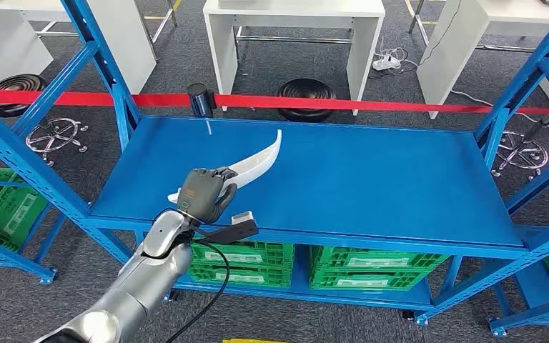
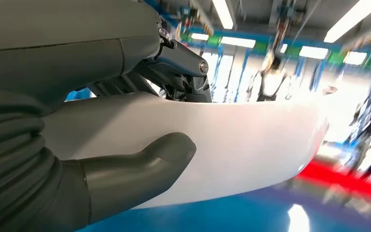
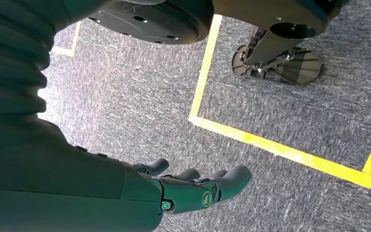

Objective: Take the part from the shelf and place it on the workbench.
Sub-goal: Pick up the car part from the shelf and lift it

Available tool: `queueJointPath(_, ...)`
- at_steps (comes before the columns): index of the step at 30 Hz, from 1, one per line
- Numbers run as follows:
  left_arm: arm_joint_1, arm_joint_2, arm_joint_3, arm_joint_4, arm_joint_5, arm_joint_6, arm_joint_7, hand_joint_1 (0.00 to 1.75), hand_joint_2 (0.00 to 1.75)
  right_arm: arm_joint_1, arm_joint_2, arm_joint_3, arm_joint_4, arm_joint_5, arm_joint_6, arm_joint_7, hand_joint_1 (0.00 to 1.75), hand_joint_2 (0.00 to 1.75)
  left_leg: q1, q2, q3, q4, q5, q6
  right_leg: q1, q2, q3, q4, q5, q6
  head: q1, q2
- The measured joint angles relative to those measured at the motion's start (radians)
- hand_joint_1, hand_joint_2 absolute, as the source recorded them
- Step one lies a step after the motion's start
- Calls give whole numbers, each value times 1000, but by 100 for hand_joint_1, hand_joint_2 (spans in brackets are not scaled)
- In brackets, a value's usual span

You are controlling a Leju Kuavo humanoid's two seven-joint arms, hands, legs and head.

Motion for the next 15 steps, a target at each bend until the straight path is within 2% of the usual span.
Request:
queueJointPath(10, 130, 16, -27, -341, 122, -16, -120, 175, 175, 0, 0, -14, 0, 10, 2, -5, 0, 175, 0, 0, 0, 0, 0, 0, 0, 0, 0, 0, 0, 0, 0, 0)
queueJointPath(15, 190, 28, -62, -477, 283, -136, -180, 175, 175, 0, 0, -17, 0, 21, 9, -10, 0, 175, 0, 0, 0, 0, 0, 1, 0, 0, 0, 0, -1, 1, 0, 0)
